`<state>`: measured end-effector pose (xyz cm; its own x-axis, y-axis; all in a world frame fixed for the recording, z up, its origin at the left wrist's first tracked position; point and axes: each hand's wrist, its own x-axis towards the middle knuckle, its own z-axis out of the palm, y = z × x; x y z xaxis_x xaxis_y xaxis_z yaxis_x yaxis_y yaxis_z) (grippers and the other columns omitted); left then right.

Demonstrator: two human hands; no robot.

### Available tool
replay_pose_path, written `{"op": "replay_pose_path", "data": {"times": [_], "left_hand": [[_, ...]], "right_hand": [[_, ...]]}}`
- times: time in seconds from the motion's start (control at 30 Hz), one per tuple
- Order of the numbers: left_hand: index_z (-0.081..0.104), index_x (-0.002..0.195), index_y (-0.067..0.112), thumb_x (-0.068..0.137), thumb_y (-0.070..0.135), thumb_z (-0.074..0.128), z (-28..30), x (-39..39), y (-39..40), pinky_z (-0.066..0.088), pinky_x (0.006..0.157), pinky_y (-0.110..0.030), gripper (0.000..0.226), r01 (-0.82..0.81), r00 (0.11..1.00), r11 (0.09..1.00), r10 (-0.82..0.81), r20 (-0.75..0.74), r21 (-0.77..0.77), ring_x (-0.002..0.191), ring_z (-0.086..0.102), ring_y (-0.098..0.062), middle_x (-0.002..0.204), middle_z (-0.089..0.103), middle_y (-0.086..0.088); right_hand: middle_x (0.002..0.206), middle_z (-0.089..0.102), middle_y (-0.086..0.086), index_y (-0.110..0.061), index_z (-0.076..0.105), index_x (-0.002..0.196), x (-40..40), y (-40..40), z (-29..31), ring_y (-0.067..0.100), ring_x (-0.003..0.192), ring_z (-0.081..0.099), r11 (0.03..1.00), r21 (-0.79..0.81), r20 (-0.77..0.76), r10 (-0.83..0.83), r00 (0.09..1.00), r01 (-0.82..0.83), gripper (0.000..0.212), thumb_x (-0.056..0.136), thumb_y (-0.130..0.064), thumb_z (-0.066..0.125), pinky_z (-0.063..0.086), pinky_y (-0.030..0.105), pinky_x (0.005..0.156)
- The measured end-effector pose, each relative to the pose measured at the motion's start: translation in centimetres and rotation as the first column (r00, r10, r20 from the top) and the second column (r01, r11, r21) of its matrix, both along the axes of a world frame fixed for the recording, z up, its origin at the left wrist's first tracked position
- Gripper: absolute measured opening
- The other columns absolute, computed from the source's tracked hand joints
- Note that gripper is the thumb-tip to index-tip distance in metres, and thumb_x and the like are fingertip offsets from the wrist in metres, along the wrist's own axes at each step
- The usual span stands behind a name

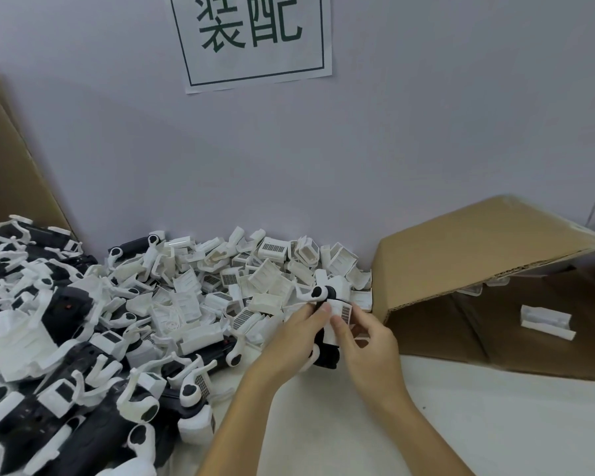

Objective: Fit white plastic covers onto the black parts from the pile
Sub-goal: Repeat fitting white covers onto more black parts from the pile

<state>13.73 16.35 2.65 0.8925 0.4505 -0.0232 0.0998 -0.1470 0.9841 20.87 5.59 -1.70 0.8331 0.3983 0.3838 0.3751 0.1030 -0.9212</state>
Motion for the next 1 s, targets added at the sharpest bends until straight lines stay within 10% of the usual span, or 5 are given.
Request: {"op": "replay_pose_path", "data": {"times": [0.1,0.27,0.57,0.77,1.0], "left_hand": [[0.062,0.123,0.039,0.100,0.048,0.051,-0.3,0.1,-0.1,0.044,0.102,-0.026,0.026,0.028,0.999,1.000,-0.028,0.029,0.005,0.114,0.062,0.003,0.118,0.070,0.021],[0.062,0.117,0.037,0.102,0.038,0.053,-0.6,0.4,-0.2,0.049,0.067,-0.005,0.018,-0.015,0.994,1.000,0.016,0.111,-0.012,0.098,0.066,0.009,0.103,0.073,0.025],[0.069,0.110,0.033,0.101,0.039,0.048,-0.8,0.9,-0.6,0.050,0.088,-0.024,0.023,-0.090,0.982,0.989,0.108,0.156,-0.121,0.102,0.069,-0.003,0.104,0.075,0.012],[0.063,0.112,0.031,0.100,0.038,0.055,-0.9,0.8,-1.2,0.046,0.065,-0.004,0.016,-0.038,0.977,0.999,0.044,0.211,-0.030,0.087,0.068,0.007,0.094,0.074,0.021],[0.073,0.091,0.020,0.086,0.059,0.051,-0.5,0.7,-0.8,0.052,0.065,-0.017,0.045,-0.120,0.954,0.990,0.094,0.285,0.075,0.076,0.071,-0.006,0.079,0.075,0.005]], "right_hand": [[0.087,0.063,-0.006,-0.025,0.071,0.105,0.0,0.0,0.0,0.007,0.078,0.060,0.999,-0.032,0.080,0.000,0.997,0.003,0.024,0.092,-0.043,0.060,0.044,0.014,0.067],[0.095,0.059,-0.005,-0.032,0.062,0.117,-0.4,0.1,0.0,0.009,0.082,0.058,0.992,-0.113,0.155,0.067,0.986,-0.049,0.020,0.098,-0.026,0.060,0.049,0.022,0.072],[0.098,0.076,0.000,-0.018,0.073,0.106,-0.9,0.0,0.7,0.016,0.096,0.069,0.972,0.124,-0.168,0.221,0.961,-0.201,0.041,0.084,-0.050,0.059,0.053,0.024,0.081],[0.097,0.075,0.013,-0.013,0.075,0.100,-0.8,0.0,0.8,0.028,0.100,0.070,0.955,0.176,-0.217,0.272,0.937,-0.237,0.037,0.095,-0.041,0.053,0.055,0.041,0.089],[0.081,0.076,0.002,-0.010,0.077,0.090,-0.8,-0.1,1.2,0.008,0.077,0.070,0.967,0.162,-0.166,0.221,0.961,-0.194,0.040,0.097,-0.039,0.051,0.050,0.016,0.066]]}}
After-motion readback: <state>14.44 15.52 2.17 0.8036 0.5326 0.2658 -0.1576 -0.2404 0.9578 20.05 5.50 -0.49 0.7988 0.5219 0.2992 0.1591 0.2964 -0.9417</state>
